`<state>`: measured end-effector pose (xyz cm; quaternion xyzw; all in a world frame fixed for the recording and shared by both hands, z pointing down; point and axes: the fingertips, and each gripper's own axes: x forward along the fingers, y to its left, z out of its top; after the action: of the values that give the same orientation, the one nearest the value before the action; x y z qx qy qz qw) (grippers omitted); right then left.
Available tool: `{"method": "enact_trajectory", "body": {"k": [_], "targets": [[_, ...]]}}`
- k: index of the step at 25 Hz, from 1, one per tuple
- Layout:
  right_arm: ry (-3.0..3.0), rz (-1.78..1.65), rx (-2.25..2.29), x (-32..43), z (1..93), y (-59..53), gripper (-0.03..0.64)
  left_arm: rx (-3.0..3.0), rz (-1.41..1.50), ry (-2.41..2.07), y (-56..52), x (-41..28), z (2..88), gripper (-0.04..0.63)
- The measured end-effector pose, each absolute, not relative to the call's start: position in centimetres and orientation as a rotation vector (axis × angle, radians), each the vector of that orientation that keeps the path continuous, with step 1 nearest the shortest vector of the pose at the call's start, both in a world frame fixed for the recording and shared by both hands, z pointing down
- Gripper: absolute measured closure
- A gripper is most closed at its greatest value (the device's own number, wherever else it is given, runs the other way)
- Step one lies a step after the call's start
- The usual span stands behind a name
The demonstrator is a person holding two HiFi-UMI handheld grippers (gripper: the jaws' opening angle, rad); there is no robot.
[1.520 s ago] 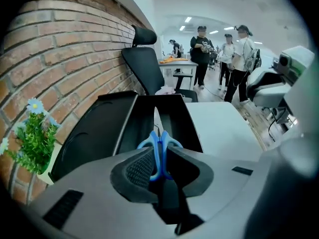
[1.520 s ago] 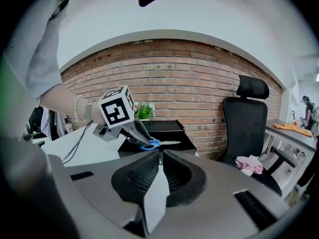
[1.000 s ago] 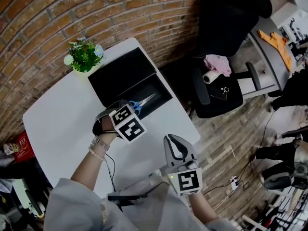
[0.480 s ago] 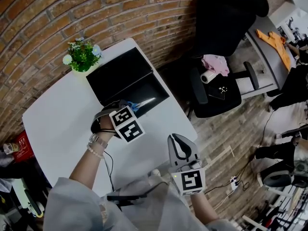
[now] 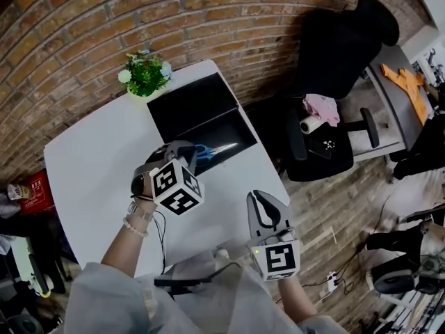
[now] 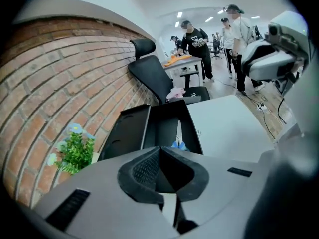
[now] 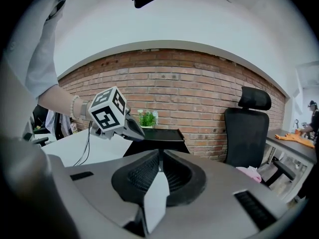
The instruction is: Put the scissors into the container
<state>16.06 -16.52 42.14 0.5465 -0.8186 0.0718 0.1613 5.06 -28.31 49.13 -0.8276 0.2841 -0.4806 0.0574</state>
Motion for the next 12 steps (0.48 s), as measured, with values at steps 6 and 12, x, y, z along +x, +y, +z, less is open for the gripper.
{"method": "enact_trajectory", "body": {"k": [6,12], "targets": [[-2.406,0.133,1.497,13.6,39.4,-16.4,0.561,-2.574,-1.19,1.073,-26.3,2.5,42.9,0.577],[-2.45,0.13,1.464,12.3,36.7,-16.4,0.561,-2.591,-0.872,1.269,-23.6,0.3,36.3,0.577]]}}
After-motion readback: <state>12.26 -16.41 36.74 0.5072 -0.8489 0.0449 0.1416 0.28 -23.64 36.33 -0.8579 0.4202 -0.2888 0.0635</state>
